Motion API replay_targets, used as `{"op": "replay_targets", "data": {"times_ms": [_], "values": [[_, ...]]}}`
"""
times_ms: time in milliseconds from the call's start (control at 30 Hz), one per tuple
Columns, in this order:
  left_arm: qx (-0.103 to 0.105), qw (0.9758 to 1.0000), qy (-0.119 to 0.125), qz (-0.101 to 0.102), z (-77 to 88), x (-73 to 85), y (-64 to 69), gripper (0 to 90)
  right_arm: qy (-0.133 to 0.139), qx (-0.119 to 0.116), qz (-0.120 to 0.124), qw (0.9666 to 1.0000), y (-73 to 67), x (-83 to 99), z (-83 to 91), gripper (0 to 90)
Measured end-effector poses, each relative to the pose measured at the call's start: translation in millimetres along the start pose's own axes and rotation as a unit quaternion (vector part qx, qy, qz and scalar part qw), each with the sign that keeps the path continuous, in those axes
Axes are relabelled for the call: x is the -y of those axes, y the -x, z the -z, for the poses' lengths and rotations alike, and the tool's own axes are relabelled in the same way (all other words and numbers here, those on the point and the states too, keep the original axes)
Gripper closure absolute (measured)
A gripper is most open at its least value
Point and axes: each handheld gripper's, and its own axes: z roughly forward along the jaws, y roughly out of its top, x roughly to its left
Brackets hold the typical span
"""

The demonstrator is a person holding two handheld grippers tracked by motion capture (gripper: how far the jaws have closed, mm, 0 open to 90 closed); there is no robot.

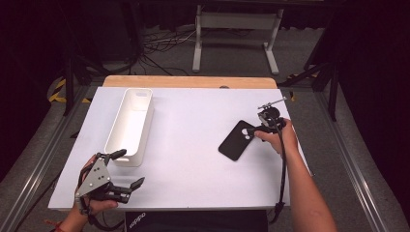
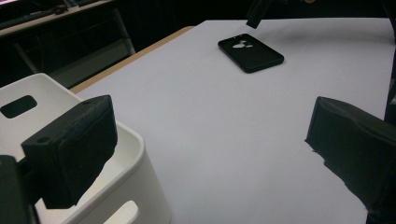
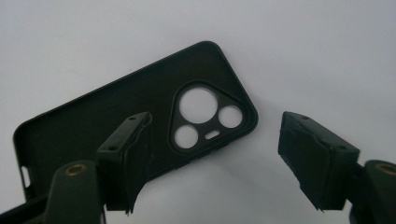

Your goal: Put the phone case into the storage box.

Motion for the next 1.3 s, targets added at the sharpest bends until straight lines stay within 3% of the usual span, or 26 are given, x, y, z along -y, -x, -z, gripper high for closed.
{"op": "replay_targets", "data": {"times_ms": [333, 600, 800, 1067, 1100, 1167, 1300], "values": [[0.001, 1.0, -0.004, -0.003, 0.2, 0.4, -0.6, 2.8, -0.027, 0.014, -0.042, 0.9987, 10.2, -8.5, -21.0, 41.7], [0.0, 1.0, -0.006, -0.004, -2.0, 1.1, -0.4, 2.9, -0.038, 0.007, -0.07, 0.9968, 17.6, -5.6, -31.9, 51.6], [0.008, 0.9999, -0.015, -0.001, -4.3, 1.0, -0.3, 2.7, -0.025, 0.015, -0.074, 0.9968, 18.3, -3.5, -34.8, 55.2], [0.008, 0.9997, -0.021, 0.0, -7.5, 2.2, -0.9, 2.8, -0.019, 0.012, -0.071, 0.9972, 20.1, 0.3, -33.5, 67.9], [0.01, 0.9996, -0.025, 0.003, -7.6, 2.4, -1.0, 2.8, -0.019, 0.018, -0.068, 0.9974, 19.2, 0.4, -33.6, 73.4], [0.009, 0.9997, -0.024, 0.002, -8.5, 2.7, -0.8, 2.8, -0.02, 0.033, -0.05, 0.998, 17.0, 0.3, -34.5, 75.9], [0.012, 0.9995, -0.028, 0.003, -9.1, 2.6, -0.4, 2.8, -0.014, 0.042, -0.047, 0.9979, 15.4, 0.9, -35.0, 81.3]]}}
